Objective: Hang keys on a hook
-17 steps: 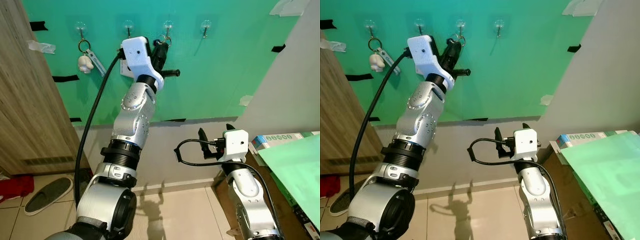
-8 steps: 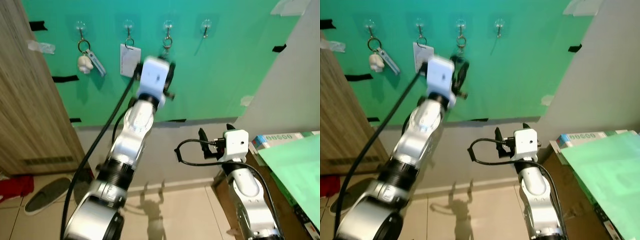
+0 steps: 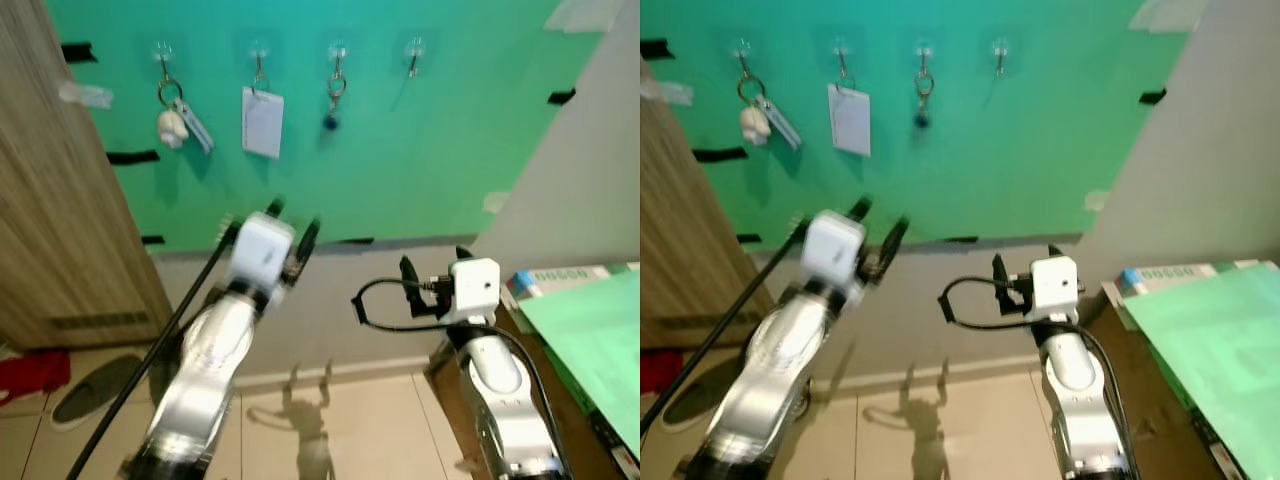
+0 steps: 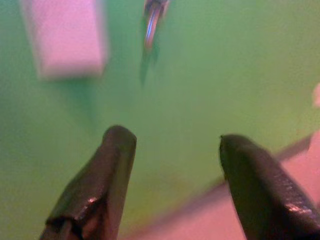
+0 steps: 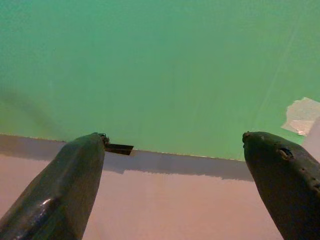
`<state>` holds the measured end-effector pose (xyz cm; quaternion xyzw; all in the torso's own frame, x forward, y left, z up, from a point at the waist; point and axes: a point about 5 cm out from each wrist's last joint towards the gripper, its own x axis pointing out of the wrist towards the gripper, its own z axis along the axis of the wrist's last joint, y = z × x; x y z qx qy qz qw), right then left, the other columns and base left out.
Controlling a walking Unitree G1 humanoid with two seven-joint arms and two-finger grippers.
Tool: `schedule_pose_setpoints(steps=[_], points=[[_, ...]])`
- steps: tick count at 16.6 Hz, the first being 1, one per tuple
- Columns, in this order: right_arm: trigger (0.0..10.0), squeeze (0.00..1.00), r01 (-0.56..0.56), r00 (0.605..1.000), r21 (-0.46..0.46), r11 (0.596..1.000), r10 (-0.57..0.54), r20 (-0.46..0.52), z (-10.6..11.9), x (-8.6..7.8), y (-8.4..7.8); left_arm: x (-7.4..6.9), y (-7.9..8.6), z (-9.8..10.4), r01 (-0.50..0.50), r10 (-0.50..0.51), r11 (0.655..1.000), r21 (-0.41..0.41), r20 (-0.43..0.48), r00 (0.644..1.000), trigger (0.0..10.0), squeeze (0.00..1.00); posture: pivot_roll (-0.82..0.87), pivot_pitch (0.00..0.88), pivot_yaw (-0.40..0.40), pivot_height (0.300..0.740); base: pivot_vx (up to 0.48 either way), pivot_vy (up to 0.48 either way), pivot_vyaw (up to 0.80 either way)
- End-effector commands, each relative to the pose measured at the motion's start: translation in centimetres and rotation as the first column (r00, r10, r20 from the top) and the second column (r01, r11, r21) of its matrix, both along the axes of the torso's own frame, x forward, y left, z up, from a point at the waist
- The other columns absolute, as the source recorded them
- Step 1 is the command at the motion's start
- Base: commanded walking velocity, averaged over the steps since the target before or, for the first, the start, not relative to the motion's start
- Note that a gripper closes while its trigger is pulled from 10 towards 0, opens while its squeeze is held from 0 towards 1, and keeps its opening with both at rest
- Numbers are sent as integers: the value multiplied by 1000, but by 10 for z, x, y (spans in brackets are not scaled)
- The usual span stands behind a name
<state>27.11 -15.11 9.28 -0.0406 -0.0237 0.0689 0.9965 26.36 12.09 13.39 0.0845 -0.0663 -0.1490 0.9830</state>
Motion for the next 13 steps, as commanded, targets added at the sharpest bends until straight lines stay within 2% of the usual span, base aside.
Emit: schedule_pose_setpoints(steps=[1,2,3,4,5,6,7,9,13], points=[[10000,0,24,1000,2,1000,-24,-1,2,1,-7,-7,16,-9,-56,55,998,-29,-56,997,10000,1000,61,0,-67,740,0,0,0],[10000,0,25,1000,6,1000,-25,-11,0,1,-10,-20,35,-29,-166,153,983,-77,-152,976,10000,1000,61,0,-68,740,0,0,0],[10000,0,46,998,20,999,-45,-32,-2,1,-13,-31,45,-41,-253,222,960,-119,-229,948,10000,1000,61,0,-71,740,0,0,0],[10000,0,74,996,49,996,-71,-60,-6,3,-16,-34,47,-46,-316,268,937,-148,-273,924,10000,1000,70,0,-74,740,0,0,0],[10000,0,83,994,68,994,-78,-71,-7,4,-17,-32,46,-44,-318,269,935,-158,-270,925,10000,1000,73,0,-74,740,0,0,0],[10000,0,88,993,77,993,-82,-80,-8,4,-17,-30,44,-40,-307,264,939,-153,-250,931,10000,588,74,0,-74,740,0,0,0],[10000,0,81,994,70,994,-76,-84,-10,5,-14,-24,41,-33,-293,261,946,-136,-210,942,10000,0,78,0,-75,740,0,0,0],[10000,0,61,994,70,996,-55,-92,-12,5,-10,-19,38,-26,-273,251,956,-109,-180,951,10000,0,87,0,-73,740,0,0,0],[10000,0,43,992,93,995,-32,-119,-16,10,-3,-19,37,-26,-292,273,953,-83,-183,944,10000,0,102,0,-77,740,0,478,0]])
